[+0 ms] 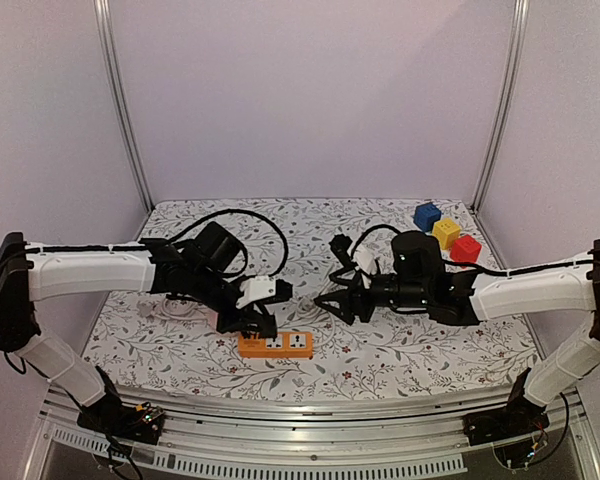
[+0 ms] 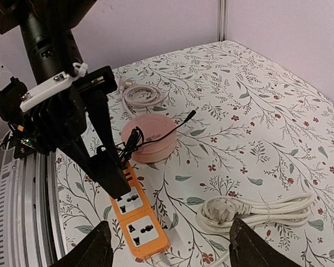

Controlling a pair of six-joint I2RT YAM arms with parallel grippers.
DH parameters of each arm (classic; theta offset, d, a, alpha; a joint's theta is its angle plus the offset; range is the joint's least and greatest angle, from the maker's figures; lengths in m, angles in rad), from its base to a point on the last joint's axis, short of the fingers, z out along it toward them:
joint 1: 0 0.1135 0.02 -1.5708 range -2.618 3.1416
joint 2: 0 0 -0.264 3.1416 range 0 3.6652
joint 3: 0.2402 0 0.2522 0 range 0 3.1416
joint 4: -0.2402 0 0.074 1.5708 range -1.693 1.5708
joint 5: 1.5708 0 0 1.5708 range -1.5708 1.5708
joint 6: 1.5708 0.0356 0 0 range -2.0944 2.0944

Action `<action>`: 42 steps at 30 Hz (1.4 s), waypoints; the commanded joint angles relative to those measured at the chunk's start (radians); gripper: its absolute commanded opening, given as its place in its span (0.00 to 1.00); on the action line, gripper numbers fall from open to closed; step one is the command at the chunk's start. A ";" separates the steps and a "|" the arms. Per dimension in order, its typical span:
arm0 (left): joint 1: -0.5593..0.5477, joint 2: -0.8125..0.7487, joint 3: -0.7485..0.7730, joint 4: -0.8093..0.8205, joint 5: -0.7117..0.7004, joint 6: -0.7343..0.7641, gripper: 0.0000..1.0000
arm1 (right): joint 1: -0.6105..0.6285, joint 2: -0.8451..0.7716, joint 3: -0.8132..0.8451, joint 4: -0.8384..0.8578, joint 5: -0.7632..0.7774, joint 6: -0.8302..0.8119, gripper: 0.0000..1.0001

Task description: Insert the plug

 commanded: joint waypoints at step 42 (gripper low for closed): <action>-0.081 0.199 -0.118 -0.118 -0.132 -0.089 0.00 | 0.002 -0.106 -0.116 0.005 0.061 -0.052 0.70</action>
